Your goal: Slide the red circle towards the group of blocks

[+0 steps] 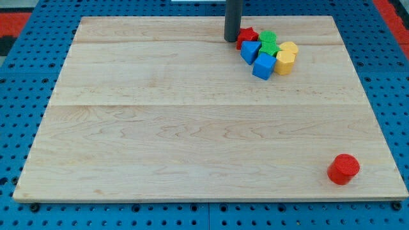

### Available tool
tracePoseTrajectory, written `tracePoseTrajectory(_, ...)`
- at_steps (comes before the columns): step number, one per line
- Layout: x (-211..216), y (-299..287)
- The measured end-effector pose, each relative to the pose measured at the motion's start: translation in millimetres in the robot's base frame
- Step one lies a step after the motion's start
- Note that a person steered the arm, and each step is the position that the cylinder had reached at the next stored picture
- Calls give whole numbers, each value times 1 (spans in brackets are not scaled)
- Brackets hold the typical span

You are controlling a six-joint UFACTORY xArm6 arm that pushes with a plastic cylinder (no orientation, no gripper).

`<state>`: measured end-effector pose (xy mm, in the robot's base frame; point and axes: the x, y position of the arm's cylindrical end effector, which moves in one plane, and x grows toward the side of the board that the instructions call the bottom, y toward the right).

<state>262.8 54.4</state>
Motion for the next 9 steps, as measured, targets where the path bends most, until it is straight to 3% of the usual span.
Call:
tracePoseTrajectory(1, 13, -40)
tracePoseTrajectory(2, 125, -51)
tracePoseTrajectory(3, 237, -27)
tracePoseTrajectory(4, 328, 43)
tracePoseTrajectory(5, 356, 108)
tracePoseTrajectory(6, 348, 156)
tracePoseTrajectory(9, 237, 154)
